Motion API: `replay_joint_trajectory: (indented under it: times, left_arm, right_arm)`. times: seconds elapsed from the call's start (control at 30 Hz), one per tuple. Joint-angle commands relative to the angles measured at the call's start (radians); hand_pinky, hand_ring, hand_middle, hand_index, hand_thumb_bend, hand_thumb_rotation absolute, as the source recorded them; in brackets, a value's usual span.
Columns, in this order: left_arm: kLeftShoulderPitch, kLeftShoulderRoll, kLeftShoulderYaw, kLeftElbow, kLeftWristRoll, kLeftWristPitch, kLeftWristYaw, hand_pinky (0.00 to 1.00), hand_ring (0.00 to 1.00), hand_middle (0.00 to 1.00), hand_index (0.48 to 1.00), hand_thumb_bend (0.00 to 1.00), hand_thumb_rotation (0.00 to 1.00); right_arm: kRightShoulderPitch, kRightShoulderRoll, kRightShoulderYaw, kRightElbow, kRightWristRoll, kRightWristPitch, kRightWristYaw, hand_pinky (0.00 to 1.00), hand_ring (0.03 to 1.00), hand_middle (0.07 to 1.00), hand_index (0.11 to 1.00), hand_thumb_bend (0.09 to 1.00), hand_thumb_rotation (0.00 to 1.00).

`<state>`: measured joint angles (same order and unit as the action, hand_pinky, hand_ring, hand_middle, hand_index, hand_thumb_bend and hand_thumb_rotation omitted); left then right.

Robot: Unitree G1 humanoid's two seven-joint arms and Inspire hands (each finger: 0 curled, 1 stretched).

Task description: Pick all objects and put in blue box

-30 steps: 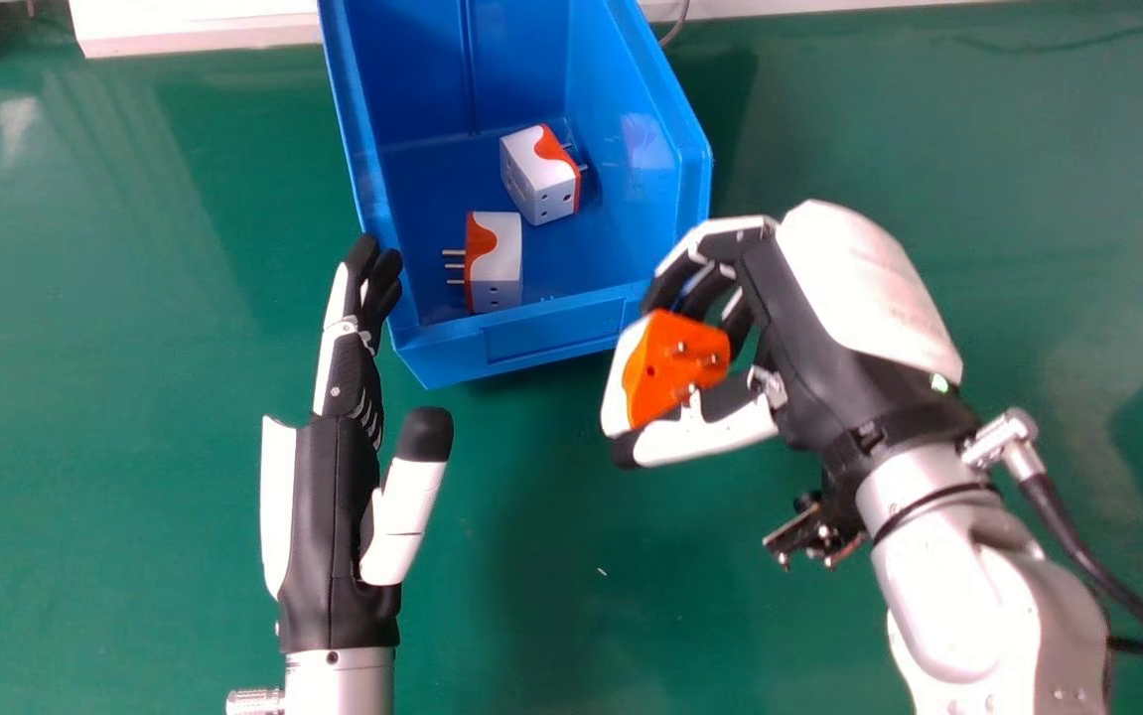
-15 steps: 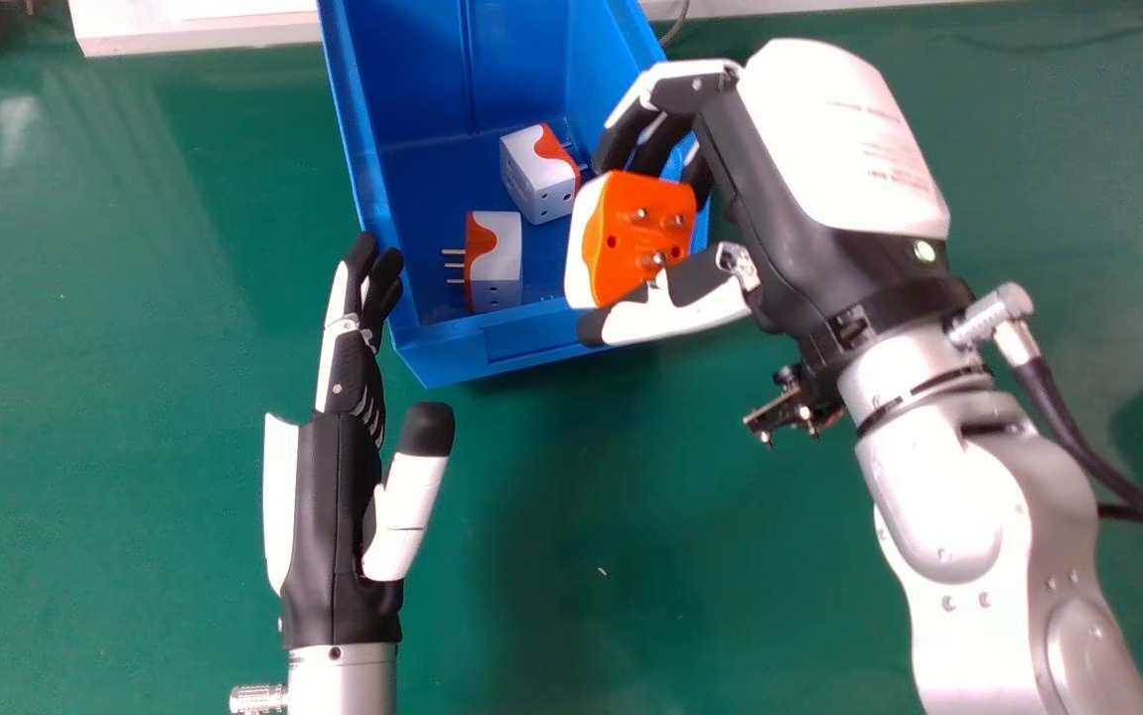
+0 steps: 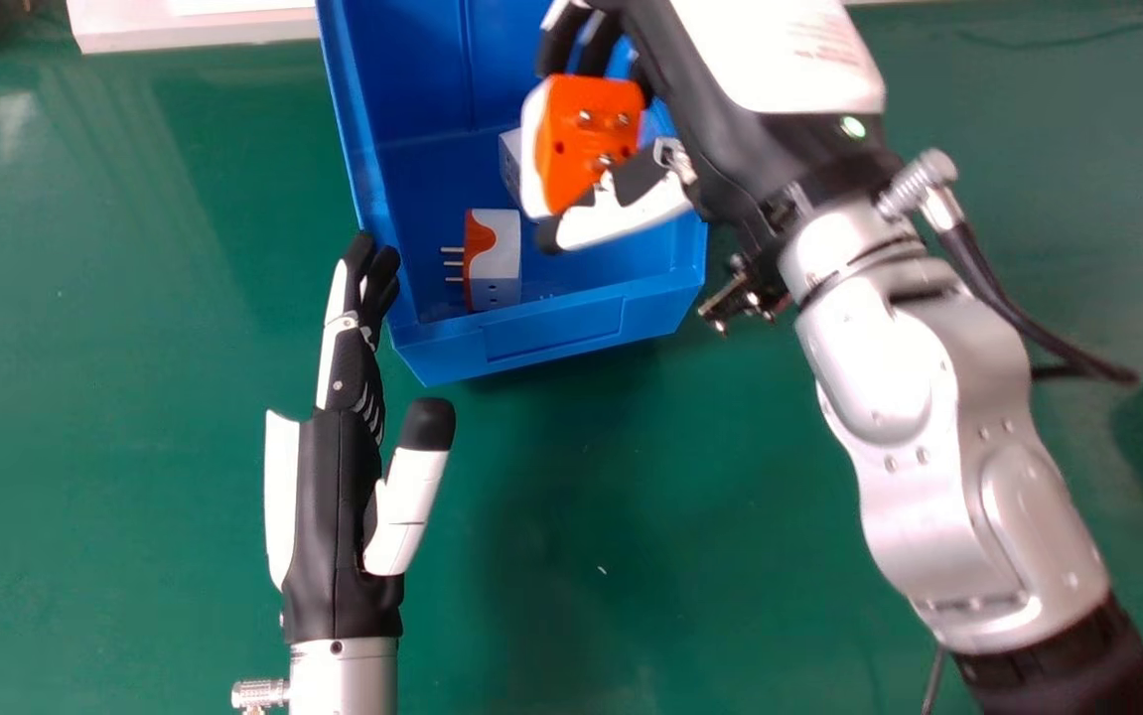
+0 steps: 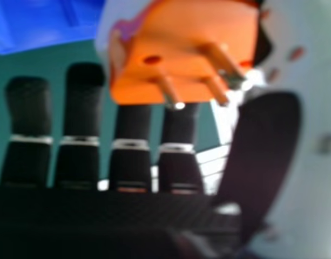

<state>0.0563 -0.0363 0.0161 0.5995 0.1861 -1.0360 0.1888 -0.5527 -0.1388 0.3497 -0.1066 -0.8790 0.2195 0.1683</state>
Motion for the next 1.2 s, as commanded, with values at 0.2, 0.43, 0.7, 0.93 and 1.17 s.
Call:
replay_joint_trajectory:
  times: [0.2, 0.43, 0.7, 0.93, 1.17]
  left_arm:
    - [-0.025, -0.007, 0.0, -0.002, -0.003, -0.014, 0.009, 1.0, 0.95, 0.95, 0.953, 0.92, 0.94]
    - [-0.037, -0.003, -0.002, 0.01, -0.013, -0.018, -0.001, 1.0, 0.95, 0.95, 0.955, 0.91, 0.94]
    - [-0.059, -0.007, 0.001, 0.028, -0.015, -0.028, 0.0, 1.0, 0.96, 0.95, 0.956, 0.9, 0.93]
    - [-0.062, -0.012, 0.002, 0.026, -0.02, -0.024, -0.002, 1.0, 0.96, 0.95, 0.955, 0.89, 0.92]
    - [-0.062, -0.013, 0.003, 0.028, -0.016, -0.029, -0.002, 1.0, 0.96, 0.94, 0.955, 0.9, 0.92]
  right_arm:
    - [-0.185, 0.004, 0.013, 0.278, 0.079, -0.15, -0.125, 0.25, 0.397, 0.473, 0.526, 0.502, 0.0]
    - [-0.341, -0.041, 0.096, 0.609, 0.035, -0.319, -0.236, 0.27, 0.387, 0.481, 0.526, 0.508, 0.0]
    - [-0.547, -0.03, 0.177, 1.138, 0.002, -0.505, -0.499, 0.28, 0.413, 0.518, 0.53, 0.497, 0.0]
    - [-0.65, -0.04, 0.258, 1.363, -0.043, -0.543, -0.627, 0.29, 0.429, 0.528, 0.53, 0.494, 0.0]
    - [-0.681, -0.042, 0.333, 1.408, -0.09, -0.505, -0.685, 0.3, 0.44, 0.542, 0.514, 0.493, 0.0]
